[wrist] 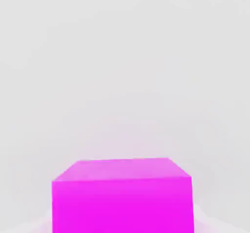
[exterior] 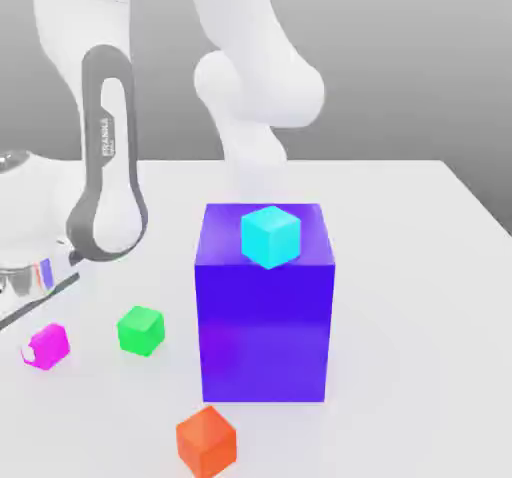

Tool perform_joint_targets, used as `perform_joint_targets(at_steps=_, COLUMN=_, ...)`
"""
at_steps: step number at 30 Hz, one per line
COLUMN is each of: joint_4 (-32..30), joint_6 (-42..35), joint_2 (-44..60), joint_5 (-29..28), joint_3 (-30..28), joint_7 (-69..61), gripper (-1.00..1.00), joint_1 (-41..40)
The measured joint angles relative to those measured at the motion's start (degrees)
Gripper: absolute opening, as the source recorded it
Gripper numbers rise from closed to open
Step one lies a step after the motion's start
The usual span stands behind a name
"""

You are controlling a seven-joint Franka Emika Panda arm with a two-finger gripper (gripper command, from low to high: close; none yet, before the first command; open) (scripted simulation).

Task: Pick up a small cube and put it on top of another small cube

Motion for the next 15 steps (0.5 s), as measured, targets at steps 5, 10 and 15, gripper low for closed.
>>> perform_joint_targets(at_steps=5, joint_4=-3.1, joint_6=-6.9, joint_2=-10.0, joint_5=-3.3, joint_3=-1.1, joint_7=3.0, gripper=-1.0, joint_1=1.4)
perform_joint_targets(at_steps=10, joint_4=-10.5, joint_6=-9.8, joint_2=-20.3, joint_5=-5.5, joint_3=0.7, joint_7=7.5, gripper=-1.0, joint_1=4.8)
perform_joint_targets(at_steps=15, joint_4=-18.3, joint_6=-12.2, joint_2=-30.4, joint_5=-5.6, joint_3=3.0, joint_7=10.5, gripper=-1.0, joint_1=6.6)
